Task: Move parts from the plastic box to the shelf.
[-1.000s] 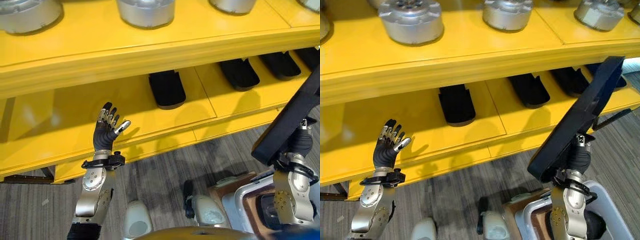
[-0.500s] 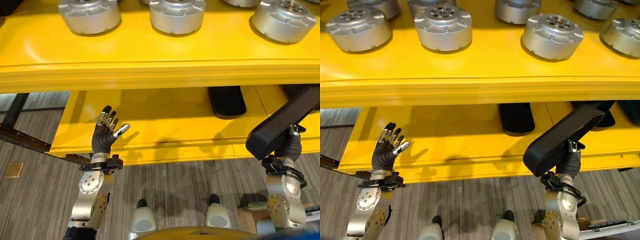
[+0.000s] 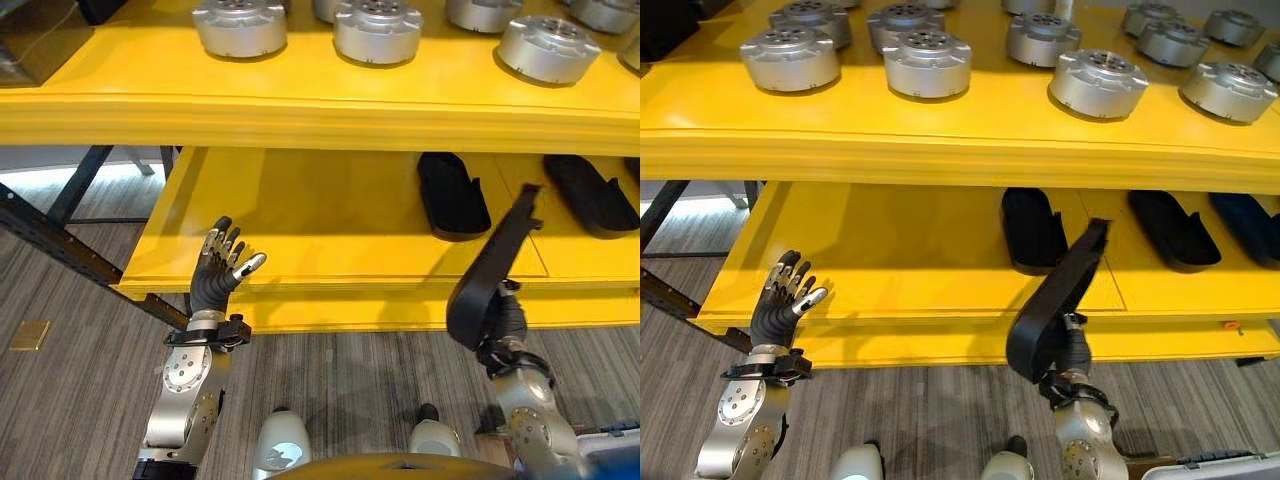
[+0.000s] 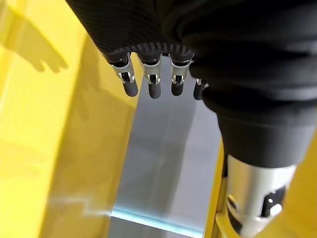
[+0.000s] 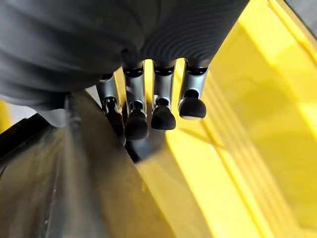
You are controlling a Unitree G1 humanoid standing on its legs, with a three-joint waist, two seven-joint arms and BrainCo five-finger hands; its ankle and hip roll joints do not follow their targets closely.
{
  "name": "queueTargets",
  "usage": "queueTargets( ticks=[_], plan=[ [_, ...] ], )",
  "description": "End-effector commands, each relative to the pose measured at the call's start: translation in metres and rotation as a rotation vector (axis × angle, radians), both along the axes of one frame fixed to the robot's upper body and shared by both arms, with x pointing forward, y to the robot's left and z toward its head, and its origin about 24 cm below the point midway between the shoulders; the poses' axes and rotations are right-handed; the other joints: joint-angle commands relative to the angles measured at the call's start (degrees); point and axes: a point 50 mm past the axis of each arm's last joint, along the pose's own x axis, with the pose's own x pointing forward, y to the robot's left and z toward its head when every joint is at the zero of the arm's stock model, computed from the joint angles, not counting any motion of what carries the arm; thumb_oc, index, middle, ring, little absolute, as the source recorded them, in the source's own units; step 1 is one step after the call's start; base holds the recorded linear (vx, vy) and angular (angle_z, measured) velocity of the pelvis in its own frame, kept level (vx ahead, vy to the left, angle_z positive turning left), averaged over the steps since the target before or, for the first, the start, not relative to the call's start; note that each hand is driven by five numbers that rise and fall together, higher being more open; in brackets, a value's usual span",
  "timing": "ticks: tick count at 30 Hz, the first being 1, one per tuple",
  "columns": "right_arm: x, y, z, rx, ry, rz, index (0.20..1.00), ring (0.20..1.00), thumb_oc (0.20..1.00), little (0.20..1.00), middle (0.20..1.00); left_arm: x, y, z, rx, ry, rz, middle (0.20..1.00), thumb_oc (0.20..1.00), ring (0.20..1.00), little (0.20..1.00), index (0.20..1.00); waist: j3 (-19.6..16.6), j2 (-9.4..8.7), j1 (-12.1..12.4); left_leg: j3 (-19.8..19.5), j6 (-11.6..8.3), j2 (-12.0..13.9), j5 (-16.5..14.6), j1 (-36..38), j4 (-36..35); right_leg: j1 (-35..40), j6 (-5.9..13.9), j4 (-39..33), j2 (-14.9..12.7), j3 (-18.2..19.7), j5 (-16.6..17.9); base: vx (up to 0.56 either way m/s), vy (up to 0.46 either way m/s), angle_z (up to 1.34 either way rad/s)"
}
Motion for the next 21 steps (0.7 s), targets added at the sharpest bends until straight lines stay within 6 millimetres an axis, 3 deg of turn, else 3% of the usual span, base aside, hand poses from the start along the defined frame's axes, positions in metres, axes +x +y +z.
queueTargets(
  ticks=[1, 3, 8, 15, 21],
  plan=[
    [0.016, 0.009, 0.024, 0.026, -0.144, 0.125, 0.2, 0.2, 0.2, 0.2, 0.2, -0.001, 0.007, 0.025, 0.043, -0.121, 0.007, 1.0, 1.0, 1.0, 1.0, 1.0, -0.41, -0.34, 0.34, 0.91, 1.5, -1.74, -0.18, 3.37, -1.2, -0.55, 1.41, 9.85, -2.15, 0.23, -6.52, 0.0, 0.0, 0.0],
    [0.012, 0.021, 0.019, 0.055, -0.118, 0.2, 0.2, 0.2, 0.2, 0.2, 0.2, -0.001, 0.009, 0.024, 0.051, -0.117, 0.016, 1.0, 1.0, 1.0, 1.0, 1.0, -0.14, -0.55, 0.73, 1.01, 1.65, -1.99, -0.23, 3.17, -1.24, -0.67, 1.41, 9.85, -2.24, 0.19, -6.41, -0.01, 0.006, 0.02],
    [0.007, 0.029, 0.017, 0.066, -0.109, 0.272, 0.2, 0.2, 0.2, 0.2, 0.2, -0.002, 0.01, 0.025, 0.056, -0.121, 0.021, 1.0, 1.0, 1.0, 1.0, 1.0, 0.57, -0.55, 1.11, 0.7, 1.54, -2.27, 0.34, 2.31, -1.51, -0.56, 1.47, 9.56, -2.34, -0.44, -6.17, 0.0, -0.002, 0.02],
    [0.018, 0.005, 0.059, -0.23, -0.299, 0.216, 0.2, 0.2, 0.2, 0.2, 0.2, -0.004, 0.012, 0.028, 0.069, -0.145, 0.042, 1.0, 1.0, 1.0, 1.0, 1.0, 1.08, -0.28, 1.3, -0.21, 1.92, -2.45, 0.95, 1.64, -2.22, -0.77, 1.59, 9.47, -2.27, -1.38, -5.82, 0.0, -0.008, 0.05],
    [0.032, 0.003, 0.087, -0.345, -0.43, 0.172, 0.2, 0.2, 0.2, 0.2, 0.2, -0.003, 0.014, 0.032, 0.068, -0.167, 0.063, 1.0, 1.0, 1.0, 1.0, 1.0, 1.07, -0.37, 2.08, -0.74, 2.12, -2.56, 1.06, 1.22, -2.2, -0.68, 1.67, 9.79, -2.27, -2.05, -5.92, 0.01, -0.016, 0.09]
  ],
)
